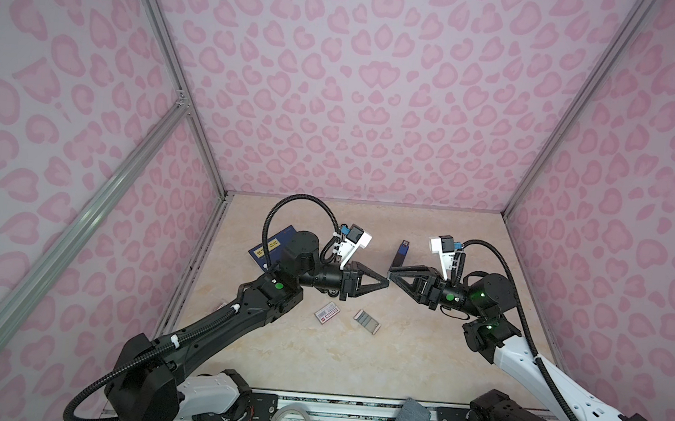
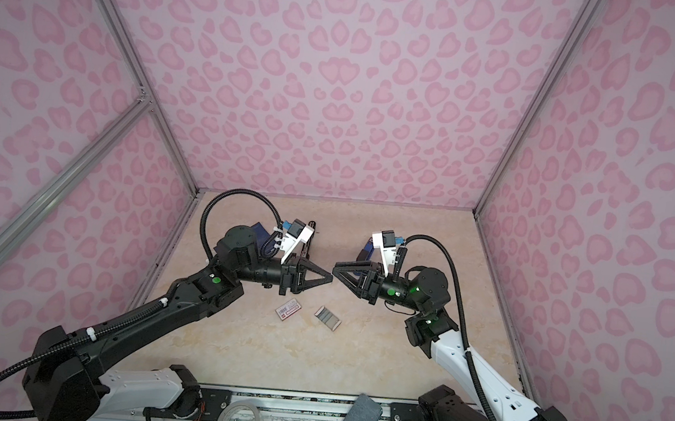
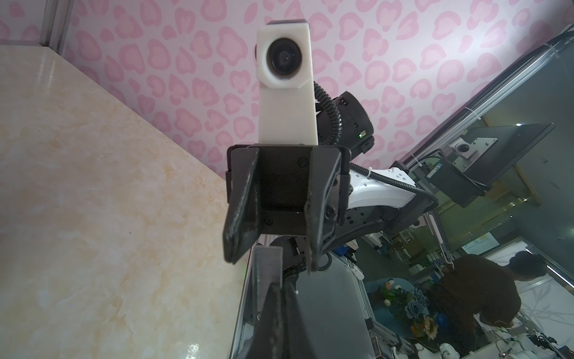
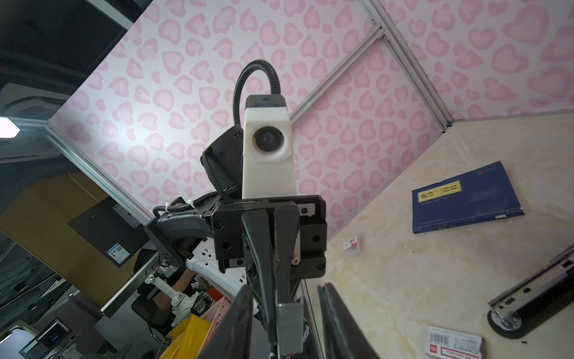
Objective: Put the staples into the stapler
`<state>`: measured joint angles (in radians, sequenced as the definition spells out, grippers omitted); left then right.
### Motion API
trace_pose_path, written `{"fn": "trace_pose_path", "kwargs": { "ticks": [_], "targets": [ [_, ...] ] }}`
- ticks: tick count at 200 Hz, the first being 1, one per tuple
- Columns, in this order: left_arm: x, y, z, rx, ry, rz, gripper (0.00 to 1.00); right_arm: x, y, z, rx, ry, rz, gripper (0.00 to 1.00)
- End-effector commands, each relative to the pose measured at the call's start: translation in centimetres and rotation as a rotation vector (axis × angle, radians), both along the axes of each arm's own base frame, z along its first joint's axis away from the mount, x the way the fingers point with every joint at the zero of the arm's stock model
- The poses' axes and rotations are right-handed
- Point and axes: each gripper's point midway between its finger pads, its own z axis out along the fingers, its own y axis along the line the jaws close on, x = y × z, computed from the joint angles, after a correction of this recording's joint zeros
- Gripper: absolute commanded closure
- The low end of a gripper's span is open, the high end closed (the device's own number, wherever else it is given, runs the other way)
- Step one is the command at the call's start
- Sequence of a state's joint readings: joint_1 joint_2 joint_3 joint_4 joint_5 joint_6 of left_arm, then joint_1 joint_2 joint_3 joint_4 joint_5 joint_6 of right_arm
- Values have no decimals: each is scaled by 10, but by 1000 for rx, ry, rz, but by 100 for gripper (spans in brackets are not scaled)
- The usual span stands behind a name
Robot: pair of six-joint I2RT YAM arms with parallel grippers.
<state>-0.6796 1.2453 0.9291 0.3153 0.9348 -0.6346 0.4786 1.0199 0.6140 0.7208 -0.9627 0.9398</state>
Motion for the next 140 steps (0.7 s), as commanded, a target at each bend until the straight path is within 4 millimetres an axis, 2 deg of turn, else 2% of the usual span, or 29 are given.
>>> {"fn": "trace_pose_path", "kwargs": {
  "ticks": [1,93,140],
  "targets": [
    [0,0,8,-28,-29,-10,97,-5,0,8,20,-40,21,63],
    [0,-1,7,-27,-26,-7,97,-5,2,4,14,-36,30,74],
    [2,0,7,-25,-28,3,97,-6,2,5,15,-44,33,83]
  ]
}}
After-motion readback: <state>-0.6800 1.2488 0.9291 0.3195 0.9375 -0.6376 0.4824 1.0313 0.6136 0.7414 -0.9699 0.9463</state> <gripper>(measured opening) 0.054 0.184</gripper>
